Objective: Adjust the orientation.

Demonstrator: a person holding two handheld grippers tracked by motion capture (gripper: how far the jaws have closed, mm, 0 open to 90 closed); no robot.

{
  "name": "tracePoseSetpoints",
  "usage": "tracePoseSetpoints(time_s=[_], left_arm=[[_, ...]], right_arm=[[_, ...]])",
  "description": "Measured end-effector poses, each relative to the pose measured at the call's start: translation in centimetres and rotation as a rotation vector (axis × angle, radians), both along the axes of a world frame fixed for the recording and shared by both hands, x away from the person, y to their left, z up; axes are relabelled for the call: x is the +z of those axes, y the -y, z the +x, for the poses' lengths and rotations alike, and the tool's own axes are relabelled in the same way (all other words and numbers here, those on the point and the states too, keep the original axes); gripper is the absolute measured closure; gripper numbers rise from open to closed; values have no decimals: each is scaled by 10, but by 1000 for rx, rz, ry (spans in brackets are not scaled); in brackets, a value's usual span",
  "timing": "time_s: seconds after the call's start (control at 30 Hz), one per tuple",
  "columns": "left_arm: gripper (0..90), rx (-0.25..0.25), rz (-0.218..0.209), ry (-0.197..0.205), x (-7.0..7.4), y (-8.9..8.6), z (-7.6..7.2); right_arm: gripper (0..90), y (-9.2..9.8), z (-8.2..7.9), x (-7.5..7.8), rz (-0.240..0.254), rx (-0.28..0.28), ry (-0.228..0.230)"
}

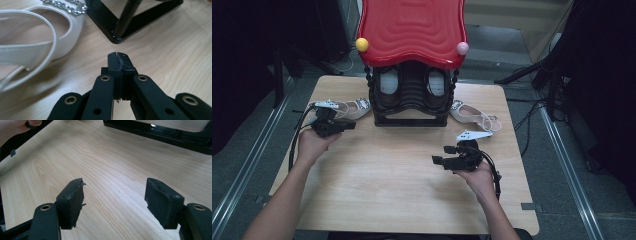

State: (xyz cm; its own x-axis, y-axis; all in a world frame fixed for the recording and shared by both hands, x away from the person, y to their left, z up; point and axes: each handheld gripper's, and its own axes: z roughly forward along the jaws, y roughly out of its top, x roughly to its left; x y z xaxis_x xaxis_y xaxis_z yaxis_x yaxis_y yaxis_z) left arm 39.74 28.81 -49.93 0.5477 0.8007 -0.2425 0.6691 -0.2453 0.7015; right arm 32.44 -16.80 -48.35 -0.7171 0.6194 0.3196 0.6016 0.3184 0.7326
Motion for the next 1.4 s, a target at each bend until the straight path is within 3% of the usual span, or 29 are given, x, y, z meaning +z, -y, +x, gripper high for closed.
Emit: tracePoseSetpoints(time_s=[0.27, 0.33, 0.43, 0.5, 0.7, 0.97, 1.23, 1.4], left_arm=[[900, 11, 10, -13, -5, -4, 21], [900, 21, -9, -14, -8, -3, 24], [898, 23, 16, -4, -13, -1, 27], [900, 18, 18, -29, -12, -1, 31], [900, 28, 23, -29, -15, 2, 38], [900, 97, 34, -33, -28, 3, 49], [900, 122, 65, -26, -26, 13, 59], [900, 162, 45, -17, -27, 18, 63]], right_arm=[[323, 1, -4, -1, 3, -10, -1], [322, 2, -4, -1, 5, -17, -3], [320, 2, -4, -1, 6, -20, -3], [317, 3, -6, -1, 1, -25, -5], [319, 10, -11, -2, 8, -51, -9], [321, 17, -15, -3, 13, -80, -11], [322, 24, -21, -3, 34, -97, -14], [323, 27, -21, -4, 32, -106, -19]])
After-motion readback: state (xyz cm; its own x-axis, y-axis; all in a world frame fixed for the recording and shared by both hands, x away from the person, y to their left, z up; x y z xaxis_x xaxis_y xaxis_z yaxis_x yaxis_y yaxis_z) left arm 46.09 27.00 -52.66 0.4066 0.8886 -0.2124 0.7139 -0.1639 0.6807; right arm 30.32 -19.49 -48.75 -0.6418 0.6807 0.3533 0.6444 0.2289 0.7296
